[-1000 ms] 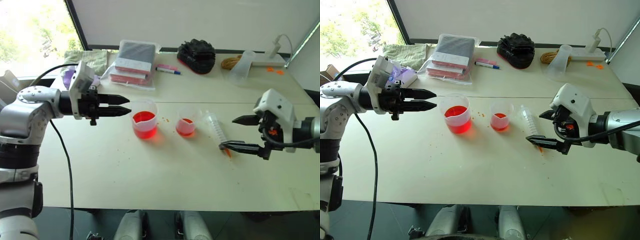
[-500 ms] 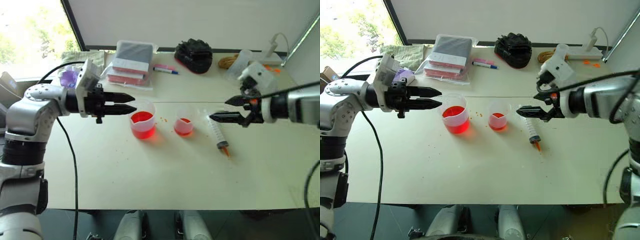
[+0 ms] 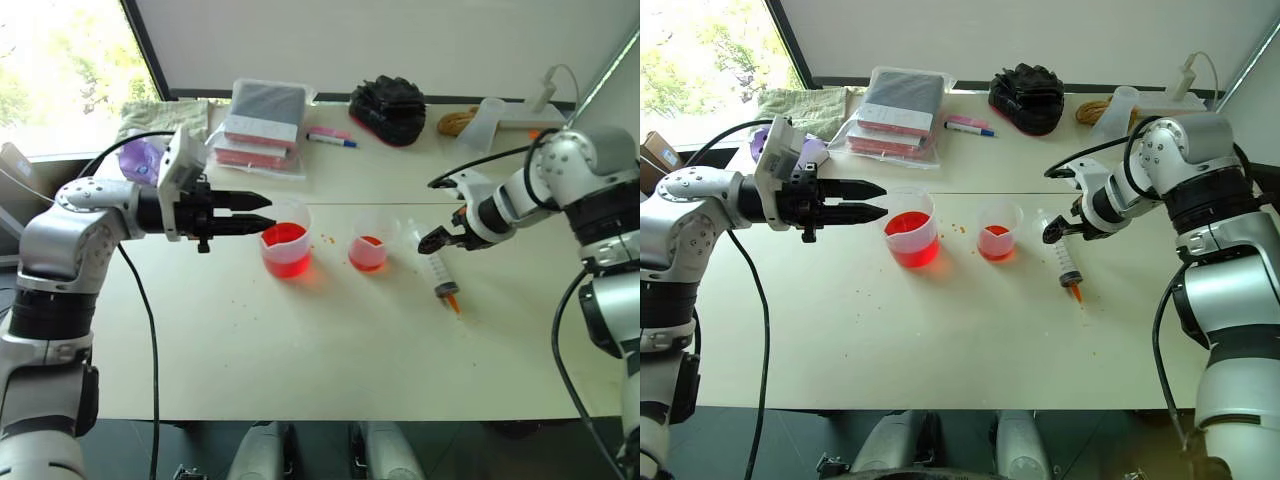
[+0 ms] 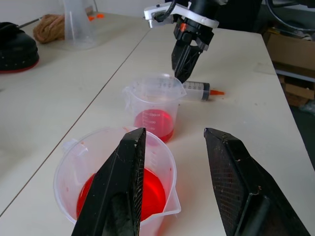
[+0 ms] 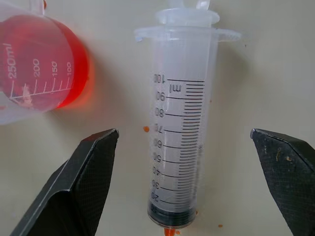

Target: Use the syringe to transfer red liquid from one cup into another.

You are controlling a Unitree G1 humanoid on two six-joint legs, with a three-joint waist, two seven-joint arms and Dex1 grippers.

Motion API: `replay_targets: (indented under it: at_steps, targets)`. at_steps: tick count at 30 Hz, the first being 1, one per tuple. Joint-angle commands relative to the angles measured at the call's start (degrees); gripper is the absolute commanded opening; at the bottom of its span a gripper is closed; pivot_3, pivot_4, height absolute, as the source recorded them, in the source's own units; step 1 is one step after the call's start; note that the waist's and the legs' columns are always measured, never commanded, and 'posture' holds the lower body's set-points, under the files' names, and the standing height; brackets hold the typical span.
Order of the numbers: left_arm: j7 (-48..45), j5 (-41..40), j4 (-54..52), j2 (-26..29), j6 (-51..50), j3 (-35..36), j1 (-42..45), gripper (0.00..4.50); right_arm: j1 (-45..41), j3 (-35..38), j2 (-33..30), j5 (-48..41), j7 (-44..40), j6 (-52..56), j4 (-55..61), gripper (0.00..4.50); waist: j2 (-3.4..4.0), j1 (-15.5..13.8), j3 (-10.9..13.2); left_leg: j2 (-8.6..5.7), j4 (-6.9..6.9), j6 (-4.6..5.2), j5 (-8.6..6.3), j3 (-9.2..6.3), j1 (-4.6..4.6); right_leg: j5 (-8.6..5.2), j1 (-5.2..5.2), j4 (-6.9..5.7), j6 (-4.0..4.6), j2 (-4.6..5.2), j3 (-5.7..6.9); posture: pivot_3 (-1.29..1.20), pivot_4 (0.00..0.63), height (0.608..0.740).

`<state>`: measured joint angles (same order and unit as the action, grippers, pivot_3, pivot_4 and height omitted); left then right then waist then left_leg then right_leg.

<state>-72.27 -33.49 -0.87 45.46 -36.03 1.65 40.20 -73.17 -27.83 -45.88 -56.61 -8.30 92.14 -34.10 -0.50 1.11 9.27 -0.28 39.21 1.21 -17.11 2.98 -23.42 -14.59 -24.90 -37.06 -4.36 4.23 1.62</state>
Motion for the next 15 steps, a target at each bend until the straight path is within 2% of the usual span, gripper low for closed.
replay_targets:
  at_steps: [1, 15]
  targets:
    - [1.2, -1.6, -3.1, 1.1, -0.5, 3.3, -0.7, 1.94, -2.3, 0.3, 2.0, -0.3, 2.3, 0.4, -1.9, 4.45, 0.00, -0.1, 0.0, 0.00, 0.00, 0.00, 0.00, 0.00, 0.00, 0.00, 0.00, -0.01, 0.00, 0.00, 0.00, 0.00, 0.150, 0.740]
    - [5.3, -3.6, -7.8, 1.7, -2.4, 5.9, -4.2, 1.94, 0.9, 3.4, 9.6, 11.4, 5.6, 0.4, -4.9, 4.45, 0.00, -0.1, 0.0, -0.01, 0.01, 0.02, 0.00, -0.01, 0.00, 0.00, 0.02, 0.00, -0.01, -0.01, 0.02, 0.00, 0.150, 0.740]
